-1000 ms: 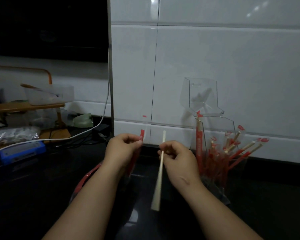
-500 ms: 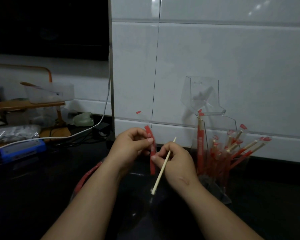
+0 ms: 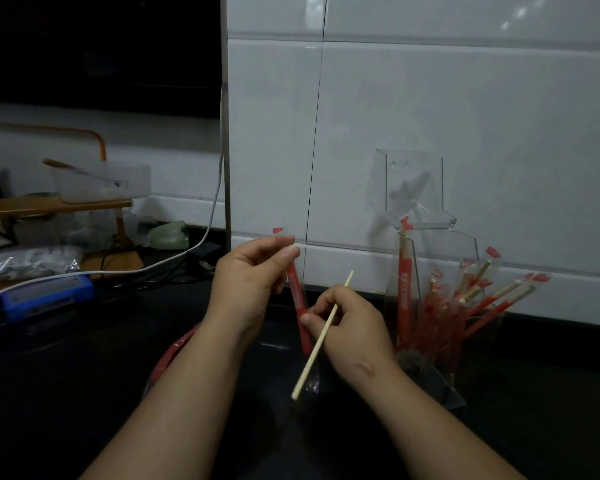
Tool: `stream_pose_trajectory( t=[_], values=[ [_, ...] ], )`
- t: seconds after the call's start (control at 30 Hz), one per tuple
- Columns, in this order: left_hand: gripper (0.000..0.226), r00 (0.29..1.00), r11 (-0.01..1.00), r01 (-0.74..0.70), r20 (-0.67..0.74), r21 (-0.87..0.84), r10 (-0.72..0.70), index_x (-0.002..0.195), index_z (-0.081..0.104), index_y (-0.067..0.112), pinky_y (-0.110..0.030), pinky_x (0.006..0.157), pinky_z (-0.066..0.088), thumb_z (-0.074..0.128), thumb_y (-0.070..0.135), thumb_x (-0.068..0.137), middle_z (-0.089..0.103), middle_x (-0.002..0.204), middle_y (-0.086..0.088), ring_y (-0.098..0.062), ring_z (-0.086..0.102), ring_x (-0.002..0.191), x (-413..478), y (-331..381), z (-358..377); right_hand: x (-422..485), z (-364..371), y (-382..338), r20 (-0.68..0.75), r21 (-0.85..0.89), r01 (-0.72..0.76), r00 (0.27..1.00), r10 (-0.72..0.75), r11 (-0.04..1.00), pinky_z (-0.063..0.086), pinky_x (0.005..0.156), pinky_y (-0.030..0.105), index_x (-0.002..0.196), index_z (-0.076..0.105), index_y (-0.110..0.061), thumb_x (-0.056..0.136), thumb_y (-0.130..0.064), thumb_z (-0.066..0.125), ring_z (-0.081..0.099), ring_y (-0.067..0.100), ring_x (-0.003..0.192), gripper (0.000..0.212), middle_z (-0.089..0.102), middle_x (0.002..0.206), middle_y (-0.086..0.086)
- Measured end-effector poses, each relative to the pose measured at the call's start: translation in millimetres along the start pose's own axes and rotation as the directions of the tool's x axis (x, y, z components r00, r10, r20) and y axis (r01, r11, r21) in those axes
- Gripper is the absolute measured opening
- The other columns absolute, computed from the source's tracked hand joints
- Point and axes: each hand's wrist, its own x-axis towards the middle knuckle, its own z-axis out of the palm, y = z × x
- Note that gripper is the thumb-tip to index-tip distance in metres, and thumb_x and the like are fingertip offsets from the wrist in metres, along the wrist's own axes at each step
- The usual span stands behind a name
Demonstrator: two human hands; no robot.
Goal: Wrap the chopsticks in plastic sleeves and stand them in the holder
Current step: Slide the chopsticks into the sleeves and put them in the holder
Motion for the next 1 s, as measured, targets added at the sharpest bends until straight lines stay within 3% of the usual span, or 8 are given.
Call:
stream_pose_trajectory(
  t=[0.07, 0.13, 0.23, 0.37, 0.43, 0.53, 0.7, 1.0],
  values=[
    [0.014, 0.999, 0.999, -0.031, -0.026, 0.035, 0.032, 0.089, 0.076, 0.017, -0.021, 0.051, 0.045, 0.074, 0.004, 0.084, 0.070, 0.073, 0.001, -0.009, 0.056, 0.059, -1, 1, 1, 2, 0, -2, -0.069, 0.104, 0.017, 0.998, -0.010, 0.994, 0.048, 0.062, 0.015, 0.086, 0.065, -0.023, 0.089, -0.028, 0.069, 0.060, -0.004, 0.065, 0.007, 0.065, 0.070, -0.005],
    [0.016, 0.996, 0.995, -0.067, -0.046, 0.072, 0.070, 0.090, 0.075, 0.017, -0.017, 0.058, 0.050, 0.073, 0.002, 0.084, 0.073, 0.080, 0.004, -0.005, 0.064, 0.068, -3, 3, 3, 3, -2, -5, -0.135, 0.232, 0.040, 0.991, -0.009, 0.972, 0.052, 0.071, 0.026, 0.097, 0.064, -0.031, 0.091, -0.044, 0.051, 0.061, 0.001, 0.073, 0.020, 0.070, 0.081, -0.007],
    [0.019, 0.990, 0.972, -0.130, -0.031, 0.195, 0.139, 0.088, 0.074, 0.021, -0.019, 0.075, 0.056, 0.073, 0.003, 0.085, 0.076, 0.086, 0.008, -0.006, 0.071, 0.084, -4, 2, 3, 0, -10, -12, -0.230, 0.275, 0.177, 0.966, -0.115, 0.945, 0.046, 0.070, 0.018, 0.109, 0.064, -0.036, 0.092, -0.047, 0.034, 0.056, 0.001, 0.075, 0.036, 0.062, 0.083, -0.014],
    [0.021, 0.967, 0.876, -0.229, -0.002, 0.425, 0.253, 0.089, 0.074, 0.030, -0.016, 0.079, 0.054, 0.076, 0.009, 0.085, 0.075, 0.086, 0.010, -0.003, 0.069, 0.087, -7, -1, 1, -4, -13, -20, -0.347, 0.285, 0.325, 0.912, -0.219, 0.902, 0.051, 0.068, 0.024, 0.101, 0.063, -0.033, 0.090, -0.037, 0.044, 0.061, 0.009, 0.075, 0.023, 0.064, 0.087, -0.008],
    [0.018, 0.941, 0.788, -0.298, 0.028, 0.539, 0.337, 0.094, 0.077, 0.027, -0.020, 0.083, 0.054, 0.077, 0.011, 0.085, 0.074, 0.090, 0.011, -0.004, 0.068, 0.090, -7, -5, 1, -6, -12, -21, -0.387, 0.317, 0.383, 0.887, -0.251, 0.867, 0.055, 0.064, 0.032, 0.091, 0.058, -0.032, 0.085, -0.036, 0.048, 0.063, 0.015, 0.069, 0.012, 0.066, 0.083, -0.002],
    [0.017, 0.888, 0.659, -0.396, 0.084, 0.639, 0.452, 0.098, 0.079, 0.020, -0.020, 0.083, 0.052, 0.077, 0.011, 0.084, 0.070, 0.090, 0.014, -0.004, 0.066, 0.089, -6, -8, 1, -9, -14, -23, -0.404, 0.337, 0.434, 0.868, -0.288, 0.835, 0.055, 0.059, 0.033, 0.081, 0.056, -0.033, 0.084, -0.033, 0.050, 0.065, 0.016, 0.062, 0.007, 0.068, 0.079, 0.005],
    [0.017, 0.829, 0.537, -0.485, 0.168, 0.690, 0.533, 0.099, 0.078, 0.015, -0.006, 0.078, 0.044, 0.076, 0.010, 0.083, 0.068, 0.088, 0.011, -0.002, 0.061, 0.086, -6, -10, 1, -11, -14, -22, -0.369, 0.330, 0.442, 0.874, -0.317, 0.834, 0.056, 0.055, 0.039, 0.080, 0.055, -0.024, 0.085, -0.031, 0.051, 0.064, 0.016, 0.058, 0.010, 0.069, 0.075, 0.003],
    [0.020, 0.818, 0.475, -0.509, 0.232, 0.718, 0.526, 0.097, 0.078, 0.012, -0.006, 0.077, 0.039, 0.067, 0.016, 0.081, 0.073, 0.088, 0.000, -0.007, 0.059, 0.087, -6, -11, 1, -9, -10, -22, -0.315, 0.245, 0.367, 0.906, -0.284, 0.897, 0.054, 0.060, 0.052, 0.079, 0.057, -0.037, 0.084, -0.037, 0.050, 0.066, 0.018, 0.063, 0.009, 0.069, 0.073, -0.002]
  ],
)
